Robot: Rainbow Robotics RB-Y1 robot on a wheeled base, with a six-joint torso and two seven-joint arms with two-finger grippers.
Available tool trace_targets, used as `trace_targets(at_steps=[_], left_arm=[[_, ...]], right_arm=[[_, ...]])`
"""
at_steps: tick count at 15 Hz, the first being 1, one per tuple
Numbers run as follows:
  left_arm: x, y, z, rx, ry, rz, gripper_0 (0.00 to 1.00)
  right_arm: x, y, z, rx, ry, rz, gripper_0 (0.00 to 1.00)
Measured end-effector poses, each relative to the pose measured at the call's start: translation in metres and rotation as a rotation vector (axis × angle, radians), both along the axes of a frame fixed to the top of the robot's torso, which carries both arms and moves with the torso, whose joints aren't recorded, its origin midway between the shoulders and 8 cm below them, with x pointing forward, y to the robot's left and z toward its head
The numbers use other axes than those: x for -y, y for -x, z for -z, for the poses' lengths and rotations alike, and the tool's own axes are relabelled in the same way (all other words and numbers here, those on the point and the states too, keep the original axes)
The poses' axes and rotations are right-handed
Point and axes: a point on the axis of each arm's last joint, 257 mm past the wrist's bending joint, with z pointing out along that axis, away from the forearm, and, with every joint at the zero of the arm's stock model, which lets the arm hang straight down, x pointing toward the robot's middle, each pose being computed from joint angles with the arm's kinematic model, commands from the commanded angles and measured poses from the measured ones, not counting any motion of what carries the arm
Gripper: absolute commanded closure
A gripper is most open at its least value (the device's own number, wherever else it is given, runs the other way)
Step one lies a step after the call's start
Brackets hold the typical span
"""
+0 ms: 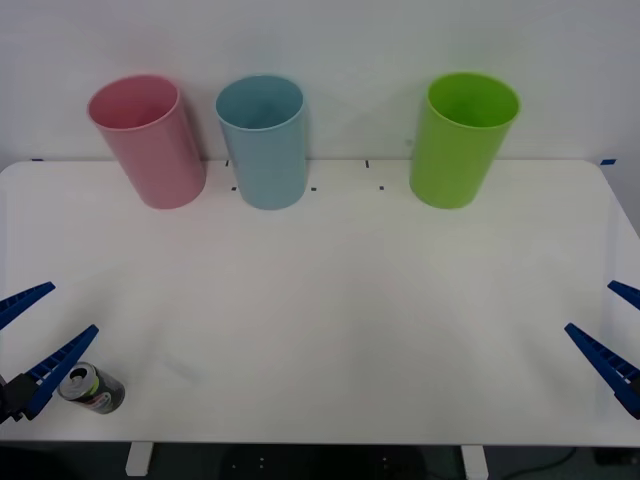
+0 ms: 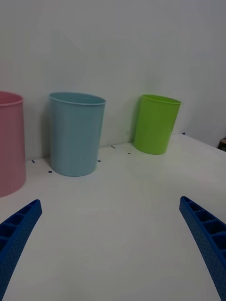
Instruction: Grasp the object on the table and drop it into the matching bin: aluminum can to the light blue bin, PET bottle to the pink bin.
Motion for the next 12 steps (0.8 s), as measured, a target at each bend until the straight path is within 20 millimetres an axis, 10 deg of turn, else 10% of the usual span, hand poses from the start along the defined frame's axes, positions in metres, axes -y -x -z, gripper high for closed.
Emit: trace_targets(at_steps=[12], left_arm=[[-0.006, 0.022, 0.009, -0.025, 0.017, -0.02, 0.0]], right_arm=[[0.0, 0.0, 0.0, 0.0, 0.0, 0.0, 0.0]])
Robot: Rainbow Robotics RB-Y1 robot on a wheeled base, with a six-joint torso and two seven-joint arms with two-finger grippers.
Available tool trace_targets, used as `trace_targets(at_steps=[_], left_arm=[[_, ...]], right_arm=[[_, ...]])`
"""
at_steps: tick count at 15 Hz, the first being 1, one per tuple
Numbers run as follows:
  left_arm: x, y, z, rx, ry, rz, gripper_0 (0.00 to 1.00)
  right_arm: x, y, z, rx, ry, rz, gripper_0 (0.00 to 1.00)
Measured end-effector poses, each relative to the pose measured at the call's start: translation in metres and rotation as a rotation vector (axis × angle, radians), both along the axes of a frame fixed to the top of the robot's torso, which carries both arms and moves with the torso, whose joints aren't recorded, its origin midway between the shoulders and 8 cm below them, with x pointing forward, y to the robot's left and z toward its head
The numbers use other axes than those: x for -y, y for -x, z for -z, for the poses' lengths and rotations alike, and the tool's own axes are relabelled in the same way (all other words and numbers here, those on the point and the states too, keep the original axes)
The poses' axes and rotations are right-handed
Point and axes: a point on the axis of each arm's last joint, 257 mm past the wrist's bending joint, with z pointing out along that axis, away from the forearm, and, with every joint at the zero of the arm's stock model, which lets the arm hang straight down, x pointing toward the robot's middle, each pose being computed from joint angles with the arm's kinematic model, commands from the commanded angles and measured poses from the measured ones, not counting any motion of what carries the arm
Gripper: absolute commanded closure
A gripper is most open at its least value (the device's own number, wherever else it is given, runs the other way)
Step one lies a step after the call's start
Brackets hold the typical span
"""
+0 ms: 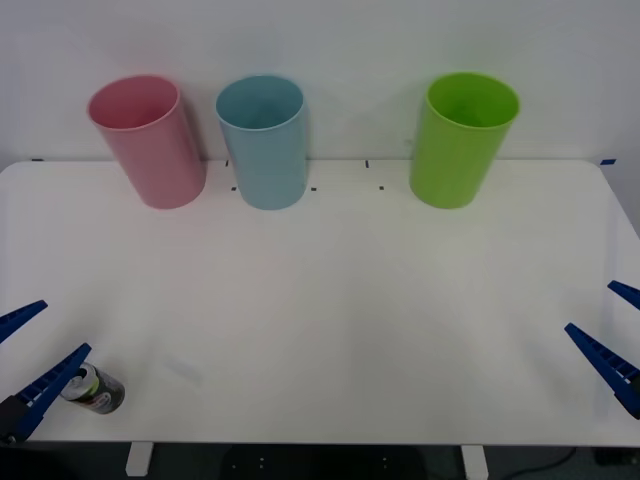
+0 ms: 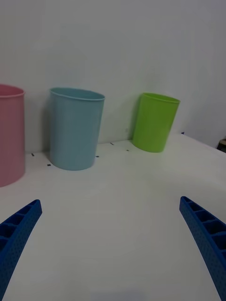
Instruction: Grasp the object on the table and drop it into the matching bin: aluminum can to the light blue bin, PET bottle to the pink bin.
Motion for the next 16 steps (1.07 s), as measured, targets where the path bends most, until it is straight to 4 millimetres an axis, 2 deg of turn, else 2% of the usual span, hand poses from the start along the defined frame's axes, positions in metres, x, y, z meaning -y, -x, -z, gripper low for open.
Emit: trace_targets(at_steps=[10, 16], left_arm=[[-0.052, 0.047, 0.013, -0.056, -0.079, -0.119, 0.0], [-0.068, 0.073, 0.032, -0.121, -0.129, -0.168, 0.0]], right_arm=[[0.0, 0.0, 0.0, 0.0, 0.0, 0.0, 0.0], [0.0, 0.0, 0.0, 0.0, 0.0, 0.0, 0.0]])
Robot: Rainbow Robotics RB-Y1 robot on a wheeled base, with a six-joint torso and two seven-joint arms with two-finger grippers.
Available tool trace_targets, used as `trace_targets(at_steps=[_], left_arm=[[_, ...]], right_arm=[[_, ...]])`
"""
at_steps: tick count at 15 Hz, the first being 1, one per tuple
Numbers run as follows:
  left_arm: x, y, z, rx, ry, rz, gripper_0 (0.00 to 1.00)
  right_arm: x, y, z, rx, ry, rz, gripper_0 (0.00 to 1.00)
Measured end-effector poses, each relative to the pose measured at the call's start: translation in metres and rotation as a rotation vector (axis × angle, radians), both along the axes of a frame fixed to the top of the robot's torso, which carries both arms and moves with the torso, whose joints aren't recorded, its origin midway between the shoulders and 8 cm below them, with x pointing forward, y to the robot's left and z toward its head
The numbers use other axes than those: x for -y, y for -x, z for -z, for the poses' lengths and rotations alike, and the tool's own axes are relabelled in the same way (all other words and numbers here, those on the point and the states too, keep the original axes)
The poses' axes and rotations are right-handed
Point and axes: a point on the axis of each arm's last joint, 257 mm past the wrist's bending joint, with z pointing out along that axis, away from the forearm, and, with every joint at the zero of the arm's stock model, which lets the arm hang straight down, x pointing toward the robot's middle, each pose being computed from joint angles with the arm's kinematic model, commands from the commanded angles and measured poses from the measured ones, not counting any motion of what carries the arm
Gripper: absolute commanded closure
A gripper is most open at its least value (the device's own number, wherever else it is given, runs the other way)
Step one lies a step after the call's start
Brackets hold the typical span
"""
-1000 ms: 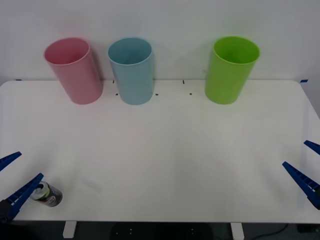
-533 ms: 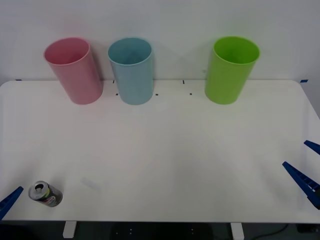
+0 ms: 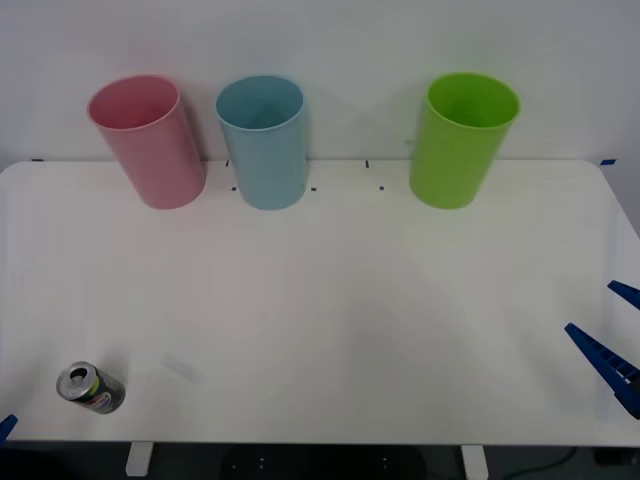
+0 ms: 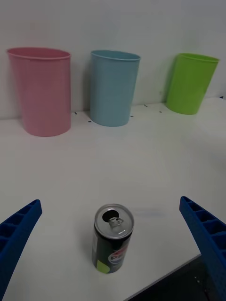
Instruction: Grasp the object on the table and drop it into the matching bin: aluminum can to the light blue bin, PET bottle to the pink bin.
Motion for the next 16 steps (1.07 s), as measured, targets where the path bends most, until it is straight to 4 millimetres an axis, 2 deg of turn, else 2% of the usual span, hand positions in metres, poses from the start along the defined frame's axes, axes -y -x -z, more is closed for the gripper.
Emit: trace_targets(at_steps=[6, 16], left_arm=[[-0.013, 0.017, 0.016, -0.048, -0.03, -0.053, 0.0], [-0.014, 0.011, 0.052, -0.086, -0.12, -0.069, 0.0]], right_arm=[[0.0, 0.0, 0.0, 0.0, 0.0, 0.0, 0.0], [0.0, 0.0, 0.0, 0.0, 0.0, 0.0, 0.0]])
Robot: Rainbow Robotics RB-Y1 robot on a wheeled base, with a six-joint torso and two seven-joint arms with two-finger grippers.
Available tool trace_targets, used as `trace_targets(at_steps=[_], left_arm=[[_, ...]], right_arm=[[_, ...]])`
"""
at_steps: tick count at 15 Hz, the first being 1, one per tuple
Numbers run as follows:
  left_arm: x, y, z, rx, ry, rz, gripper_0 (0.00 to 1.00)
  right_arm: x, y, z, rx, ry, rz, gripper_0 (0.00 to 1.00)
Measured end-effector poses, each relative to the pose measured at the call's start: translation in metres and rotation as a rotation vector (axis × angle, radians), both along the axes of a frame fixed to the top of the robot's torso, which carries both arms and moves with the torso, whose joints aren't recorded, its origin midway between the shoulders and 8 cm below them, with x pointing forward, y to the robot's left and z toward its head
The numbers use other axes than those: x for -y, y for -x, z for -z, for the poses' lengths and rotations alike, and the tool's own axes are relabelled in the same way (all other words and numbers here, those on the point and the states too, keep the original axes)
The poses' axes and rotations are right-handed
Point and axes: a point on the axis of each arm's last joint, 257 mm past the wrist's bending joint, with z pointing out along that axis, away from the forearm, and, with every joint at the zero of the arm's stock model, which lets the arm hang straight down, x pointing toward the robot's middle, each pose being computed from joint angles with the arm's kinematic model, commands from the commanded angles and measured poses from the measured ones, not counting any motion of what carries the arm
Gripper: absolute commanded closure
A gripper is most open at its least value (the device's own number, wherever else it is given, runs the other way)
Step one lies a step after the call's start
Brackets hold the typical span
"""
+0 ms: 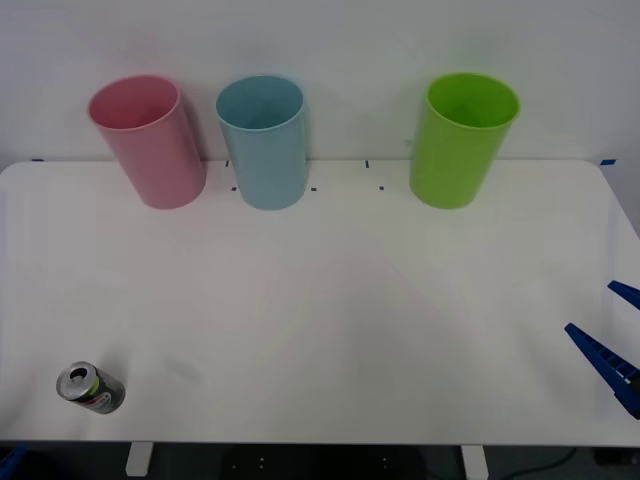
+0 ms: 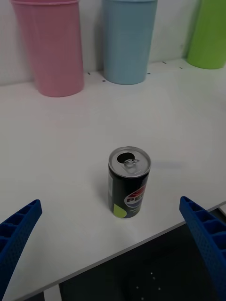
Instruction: Grasp the object on the table and drop it into the matching bin: aluminum can to the light blue bin, PET bottle to the pink bin.
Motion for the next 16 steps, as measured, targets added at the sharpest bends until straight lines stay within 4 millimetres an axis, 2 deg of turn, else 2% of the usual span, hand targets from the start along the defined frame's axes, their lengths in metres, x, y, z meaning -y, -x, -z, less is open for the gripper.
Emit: trace_targets(at_steps=[4, 16], left_arm=[[0.007, -0.011, 0.013, -0.01, 0.003, -0.001, 0.0], [0.023, -0.06, 0.062, -0.008, -0.02, 0.035, 0.0]], right_arm=[[0.0, 0.0, 0.0, 0.0, 0.0, 0.0, 0.0], [0.0, 0.0, 0.0, 0.0, 0.0, 0.0, 0.0]])
